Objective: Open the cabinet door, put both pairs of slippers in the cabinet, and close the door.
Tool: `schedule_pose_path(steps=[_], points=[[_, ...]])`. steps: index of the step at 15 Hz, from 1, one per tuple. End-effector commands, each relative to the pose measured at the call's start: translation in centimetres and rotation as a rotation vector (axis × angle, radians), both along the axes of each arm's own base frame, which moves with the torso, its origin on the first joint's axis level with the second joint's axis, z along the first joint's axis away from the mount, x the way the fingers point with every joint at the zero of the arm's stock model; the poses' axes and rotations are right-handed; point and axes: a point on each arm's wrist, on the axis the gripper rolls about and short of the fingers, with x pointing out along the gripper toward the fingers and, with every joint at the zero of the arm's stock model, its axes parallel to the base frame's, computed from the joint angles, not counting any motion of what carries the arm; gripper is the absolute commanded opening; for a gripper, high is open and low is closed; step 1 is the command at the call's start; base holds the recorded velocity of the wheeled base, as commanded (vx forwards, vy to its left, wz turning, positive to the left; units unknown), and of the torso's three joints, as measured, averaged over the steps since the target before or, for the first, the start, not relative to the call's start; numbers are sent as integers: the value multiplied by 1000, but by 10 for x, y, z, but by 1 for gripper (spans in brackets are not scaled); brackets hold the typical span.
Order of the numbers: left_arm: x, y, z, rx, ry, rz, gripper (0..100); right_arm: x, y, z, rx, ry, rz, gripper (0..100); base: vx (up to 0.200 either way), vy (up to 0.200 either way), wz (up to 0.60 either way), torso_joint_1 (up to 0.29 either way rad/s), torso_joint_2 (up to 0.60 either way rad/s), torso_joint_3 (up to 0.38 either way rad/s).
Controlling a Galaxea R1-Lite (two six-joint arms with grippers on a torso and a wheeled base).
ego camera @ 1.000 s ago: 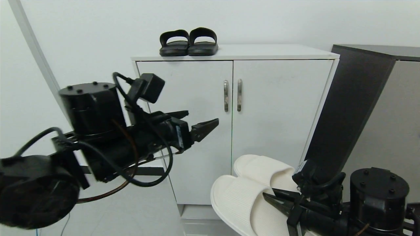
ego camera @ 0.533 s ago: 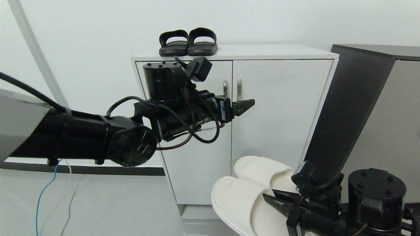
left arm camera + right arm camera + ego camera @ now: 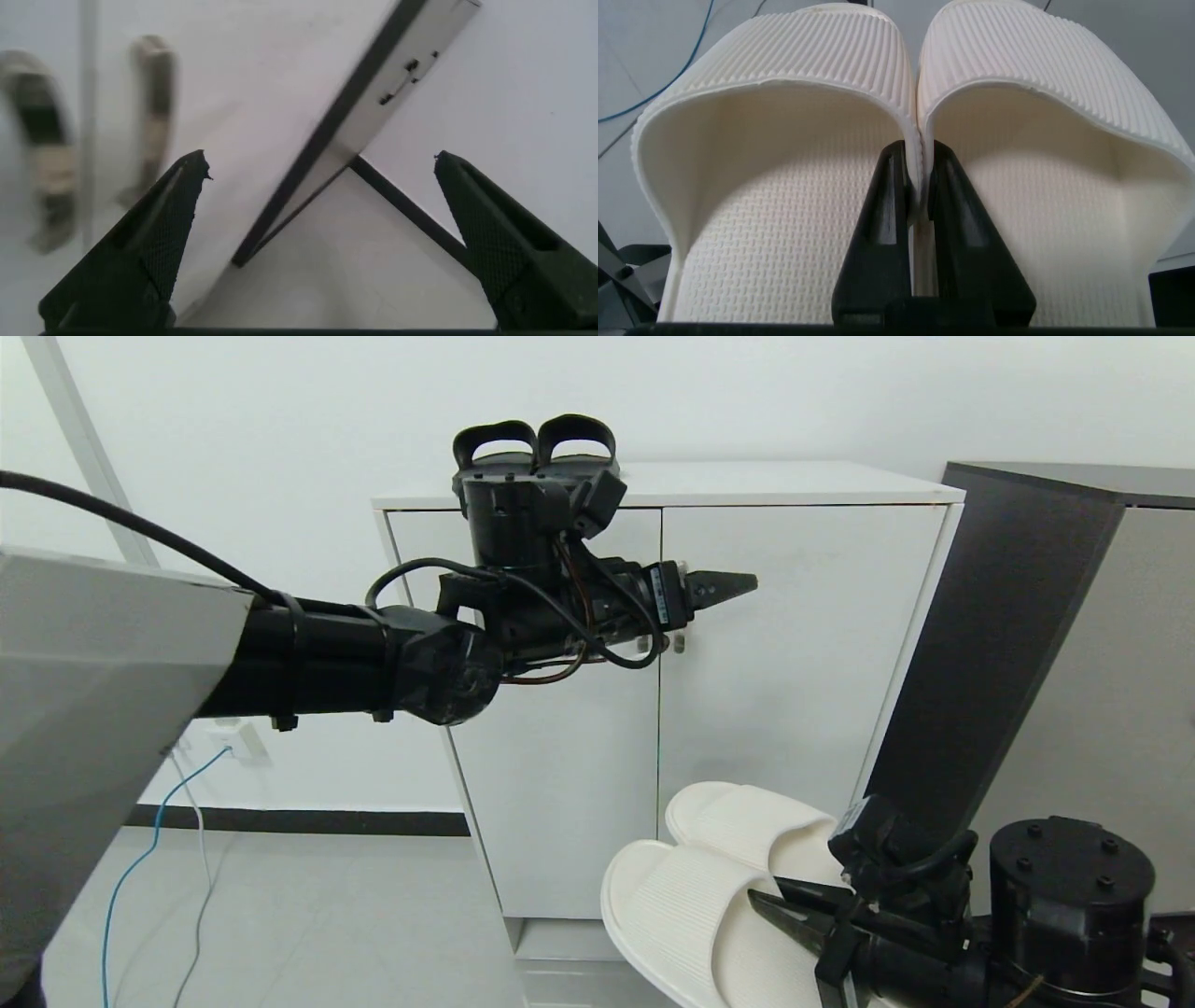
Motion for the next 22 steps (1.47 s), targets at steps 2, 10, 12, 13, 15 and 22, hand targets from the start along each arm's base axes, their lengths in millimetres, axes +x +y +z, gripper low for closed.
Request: schedule_pose_path(steps=[2,10,12,13,15,22], points=[[13,9,-6,5,12,36,100,0,0,1,2,-2,0,0,0,0,0,0,0,0],[27,1,-5,9,22,95,100,-2,-2,0,-5,-2,2,0,0,0,0,0,0,0],[36,-4,-7,6,17,95,100,-3,-3,1,-1,-5,2,0,0,0,0,0,0,0],[38,-5,-8,7,21,95,100,-3,-3,1,-2,-6,2,0,0,0,0,0,0,0],[46,-9,-9,0,39,89,100,-4,-4,1,-2,-6,2,0,0,0,0,0,0,0],[35,-14,-4,-16,63,72,0,-5,-5,-1,-7,2,6,0,0,0,0,0,0,0]])
